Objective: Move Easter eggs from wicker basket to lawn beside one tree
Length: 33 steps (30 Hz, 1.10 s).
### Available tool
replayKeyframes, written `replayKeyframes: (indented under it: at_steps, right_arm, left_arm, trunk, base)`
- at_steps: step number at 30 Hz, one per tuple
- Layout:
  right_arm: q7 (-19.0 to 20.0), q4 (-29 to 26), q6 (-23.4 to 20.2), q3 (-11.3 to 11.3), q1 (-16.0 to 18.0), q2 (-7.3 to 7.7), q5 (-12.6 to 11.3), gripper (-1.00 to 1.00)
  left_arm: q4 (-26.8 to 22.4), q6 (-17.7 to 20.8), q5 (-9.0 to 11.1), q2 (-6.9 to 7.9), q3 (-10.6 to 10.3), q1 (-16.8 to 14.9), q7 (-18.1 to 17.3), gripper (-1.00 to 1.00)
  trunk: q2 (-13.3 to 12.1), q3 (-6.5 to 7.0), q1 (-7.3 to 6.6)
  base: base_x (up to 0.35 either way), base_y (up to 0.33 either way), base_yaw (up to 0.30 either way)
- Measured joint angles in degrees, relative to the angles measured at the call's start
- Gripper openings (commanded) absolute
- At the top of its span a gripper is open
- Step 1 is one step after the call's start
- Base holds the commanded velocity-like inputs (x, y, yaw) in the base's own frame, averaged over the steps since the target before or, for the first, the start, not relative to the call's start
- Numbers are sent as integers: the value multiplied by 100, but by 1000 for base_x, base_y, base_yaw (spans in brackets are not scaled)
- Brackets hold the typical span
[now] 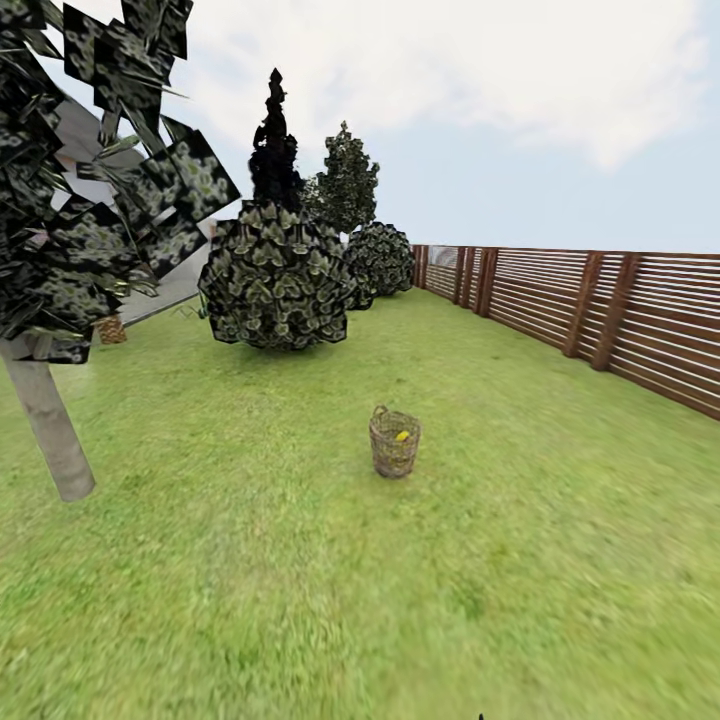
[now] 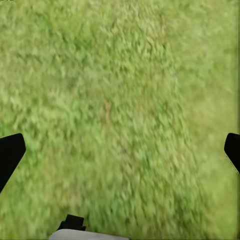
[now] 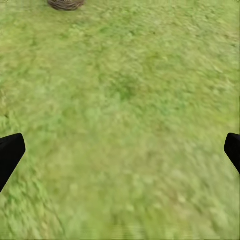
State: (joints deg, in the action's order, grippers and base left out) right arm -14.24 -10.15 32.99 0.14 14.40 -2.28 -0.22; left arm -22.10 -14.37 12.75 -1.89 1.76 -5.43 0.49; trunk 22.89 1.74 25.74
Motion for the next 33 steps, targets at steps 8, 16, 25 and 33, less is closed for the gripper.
replayKeyframes:
  at_steps: [8, 16, 25, 33]
  right_arm:
    - [1, 1, 1, 4, 1, 0, 3, 100]
    - [1, 1, 1, 8, 1, 0, 5, 100]
    - [1, 1, 1, 8, 1, 0, 5, 100]
    - [1, 1, 1, 3, 1, 0, 1, 100]
  left_arm:
    - [-1, -5, 0, 0, 0, 1, 0, 100]
    - [0, -6, 1, 0, 3, 1, 0, 100]
    - [0, -7, 1, 0, 8, 1, 0, 100]
    - [-1, -1, -7, 0, 8, 1, 1, 100]
  trunk:
    - [0, 0, 0]
    - [0, 0, 0]
    - [0, 0, 0]
    - [0, 0, 0]
  base:
    - [227, -208, 204]
    - [232, -242, 271]
    - [233, -247, 274]
    - [234, -248, 275]
